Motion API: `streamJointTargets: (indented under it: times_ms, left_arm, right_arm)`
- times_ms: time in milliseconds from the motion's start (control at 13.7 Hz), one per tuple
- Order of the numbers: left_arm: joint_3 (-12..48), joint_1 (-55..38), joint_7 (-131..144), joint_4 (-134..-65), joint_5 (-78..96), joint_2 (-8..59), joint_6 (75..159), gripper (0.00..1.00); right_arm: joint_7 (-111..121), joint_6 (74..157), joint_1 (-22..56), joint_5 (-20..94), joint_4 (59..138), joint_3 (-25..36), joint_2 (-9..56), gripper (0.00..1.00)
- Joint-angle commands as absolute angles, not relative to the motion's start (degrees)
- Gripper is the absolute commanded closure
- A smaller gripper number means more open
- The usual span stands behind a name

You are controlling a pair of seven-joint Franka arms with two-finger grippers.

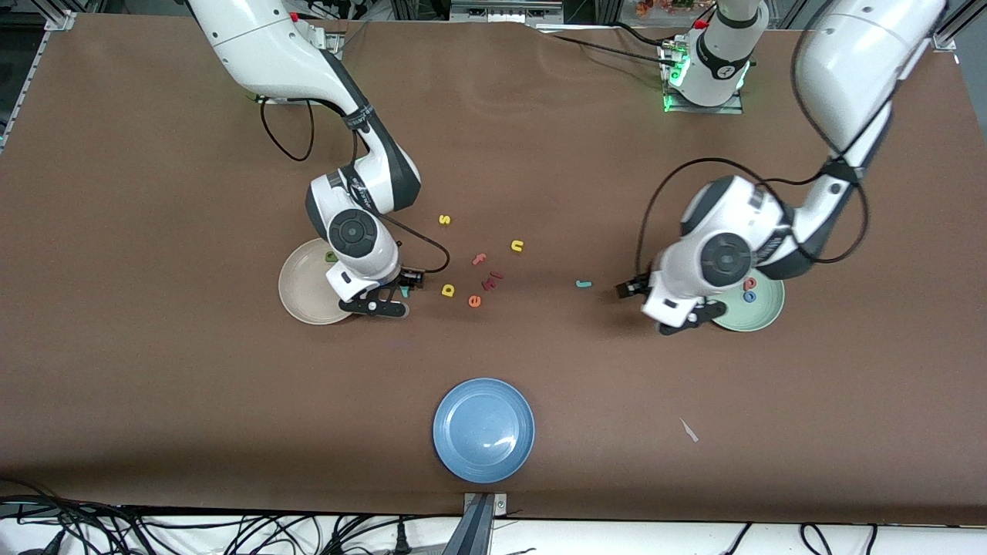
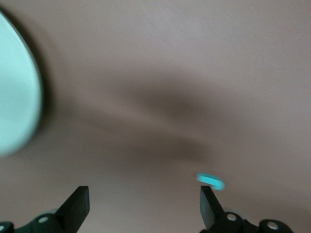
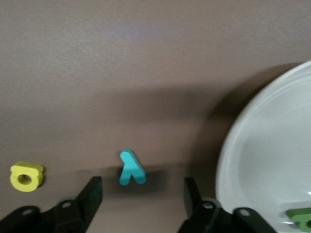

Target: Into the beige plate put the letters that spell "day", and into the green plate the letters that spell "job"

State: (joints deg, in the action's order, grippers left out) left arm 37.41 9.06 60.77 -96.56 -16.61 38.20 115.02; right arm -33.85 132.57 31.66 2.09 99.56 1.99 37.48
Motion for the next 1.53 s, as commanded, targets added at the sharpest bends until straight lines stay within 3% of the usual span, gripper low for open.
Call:
streamJointTargets:
  times_ms: [0, 146, 365, 583, 656, 729, 1167, 1240, 1458]
  left_arm:
    - [36.1, 4.9, 70.7, -91.3, -16.4, 43.8, 119.7, 0.02]
    - [34.5, 2.9, 77.6, -91.8, -17.3, 45.3, 126.4, 0.04]
    - [30.3, -1.1, 86.5, -91.8, -17.8, 46.1, 126.7, 0.04]
    - [29.5, -1.7, 93.2, -92.5, -17.7, 46.7, 126.6, 0.15]
    - [29.5, -1.7, 94.6, -93.1, -17.7, 46.8, 126.6, 0.22]
    - [29.5, -1.8, 95.8, -93.3, -17.7, 46.8, 126.6, 0.3]
    - [29.6, -2.8, 99.2, -93.7, -17.1, 47.3, 126.1, 0.33]
    - [29.5, -2.8, 99.2, -94.0, -17.1, 47.2, 126.1, 0.36]
    - [29.6, -2.7, 99.2, -94.3, -17.1, 47.2, 126.1, 0.59]
  right_arm:
    - [-32.7, 134.2, 31.5, 4.1, 99.3, 1.3, 38.7, 0.35]
    - [-32.7, 134.3, 31.5, 4.2, 99.4, 1.1, 39.1, 0.38]
    - [-32.7, 136.0, 31.4, 4.3, 99.3, 1.1, 39.7, 0.42]
    - [-32.7, 135.9, 31.4, 4.3, 99.4, 1.1, 39.8, 0.63]
    - [-32.7, 135.6, 31.4, 4.3, 99.4, 1.1, 39.7, 0.69]
    - [-32.6, 135.4, 31.3, 4.3, 99.4, 1.1, 39.7, 0.72]
    - [-32.1, 133.3, 30.9, 4.3, 98.8, 1.7, 38.2, 0.8]
    - [-32.1, 132.6, 30.2, 4.3, 98.7, 1.8, 37.4, 0.8]
    - [-28.8, 130.1, 27.6, 4.3, 98.7, 1.8, 34.6, 0.8]
